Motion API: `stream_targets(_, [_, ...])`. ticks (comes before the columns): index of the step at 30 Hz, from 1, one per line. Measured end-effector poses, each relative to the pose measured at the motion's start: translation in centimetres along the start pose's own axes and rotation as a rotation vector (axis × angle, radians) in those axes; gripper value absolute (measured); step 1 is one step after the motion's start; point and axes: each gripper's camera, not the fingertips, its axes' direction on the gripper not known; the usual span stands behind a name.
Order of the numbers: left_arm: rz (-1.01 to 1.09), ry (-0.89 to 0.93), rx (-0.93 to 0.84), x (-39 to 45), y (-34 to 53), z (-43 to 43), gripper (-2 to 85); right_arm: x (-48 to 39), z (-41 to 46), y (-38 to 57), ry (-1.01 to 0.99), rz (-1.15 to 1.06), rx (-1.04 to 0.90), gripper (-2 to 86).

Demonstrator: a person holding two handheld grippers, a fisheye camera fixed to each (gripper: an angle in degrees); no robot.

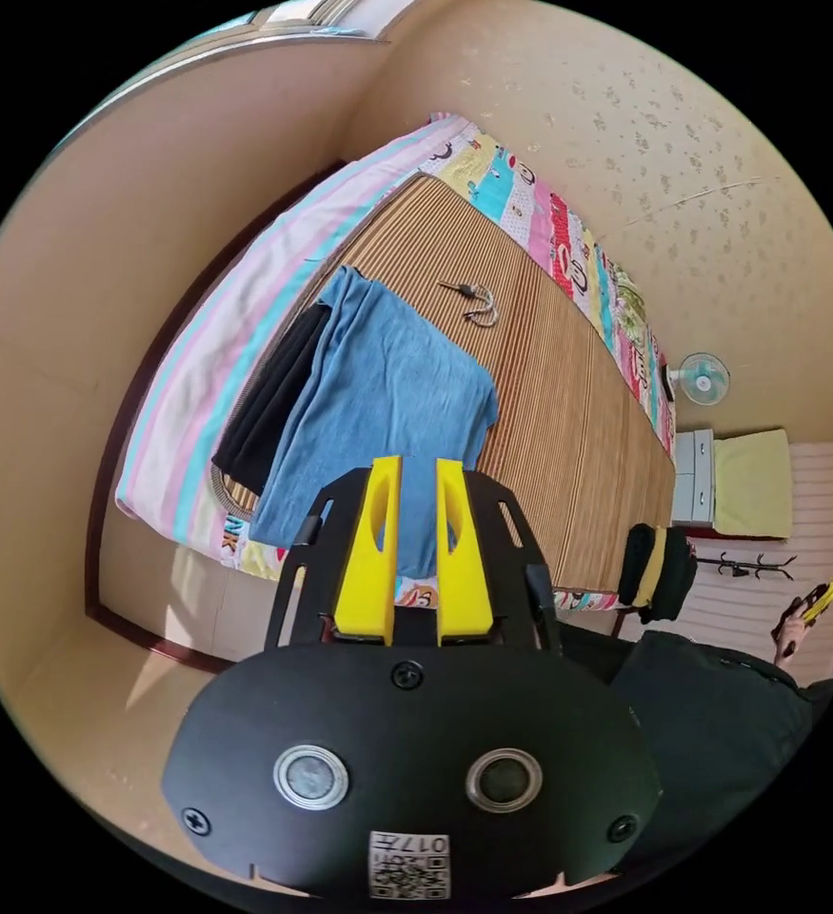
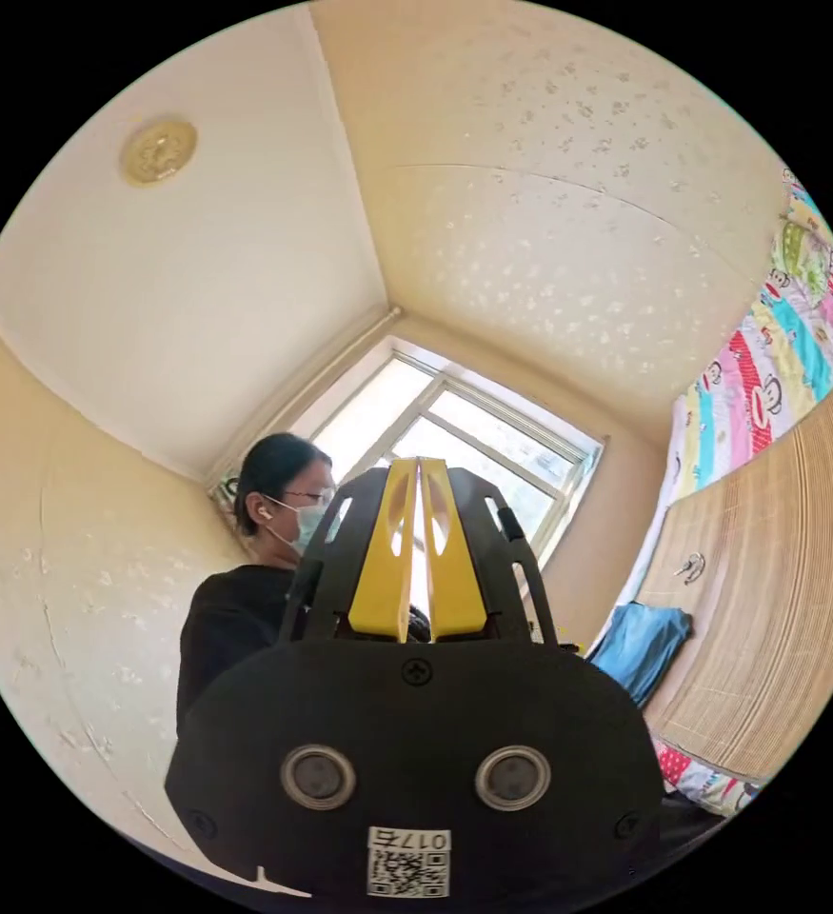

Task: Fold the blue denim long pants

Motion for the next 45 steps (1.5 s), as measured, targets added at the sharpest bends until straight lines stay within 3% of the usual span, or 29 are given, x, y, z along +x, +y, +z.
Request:
stream_targets(2, [-0.008,-0.008,-0.033,-1.3,-1.5,1.2,8.2,-1.2,0.0,0.0,0.065,-0.029,0.037,0.2])
stream_targets(6, [0.046,0.005,-0.277,-2.9,-4.4,7.2,9.5,-2.7,1.5,-0.4,0.165,-0.057,0.045,0.2])
stream_targets(12, [-0.024,-0.008,-0.289,-4.3,-7.5,6.3,5.5,-0.6,3.5,0.4,0.194,0.001,-0.012,0.2])
stream_targets(14, [-0.016,0.099,-0.249,-4.5,-7.9,4.8,1.8,0.2,3.3,0.8,0.177,0.013,0.009,0.3])
stream_targets(16, [0.093,0.451,-0.209,-4.0,-8.4,3.3,0.3,1.0,2.8,1.2,0.142,0.014,0.035,0.3])
stream_targets(19, [0.301,0.769,-0.196,-0.8,-9.4,0.4,-0.7,2.1,2.3,1.2,0.12,0.022,0.04,0.3])
stream_targets(27, [0.802,0.845,0.09,10.9,-13.3,-12.8,-1.0,5.0,6.0,-0.2,0.259,0.033,-0.209,0.4])
stream_targets(31, [0.946,1.023,0.186,16.1,-12.4,-16.4,-1.0,7.0,7.8,0.9,0.308,0.053,-0.315,0.3])
stream_targets(35, [1.017,1.247,0.313,19.1,-10.8,-18.6,-1.0,8.3,8.5,3.6,0.45,0.039,-0.352,0.4])
stream_targets(40, [0.987,1.572,0.381,22.8,-10.2,-18.5,-1.0,11.1,8.0,7.4,0.472,0.114,-0.371,1.0])
stream_targets(43, [1.023,1.648,0.364,25.7,-10.4,-18.1,-1.0,11.8,7.5,9.1,0.551,0.121,-0.326,2.1])
stream_targets(45, [1.018,1.657,0.311,28.2,-10.8,-17.4,-1.0,11.0,7.7,10.1,0.718,0.065,-0.26,3.1])
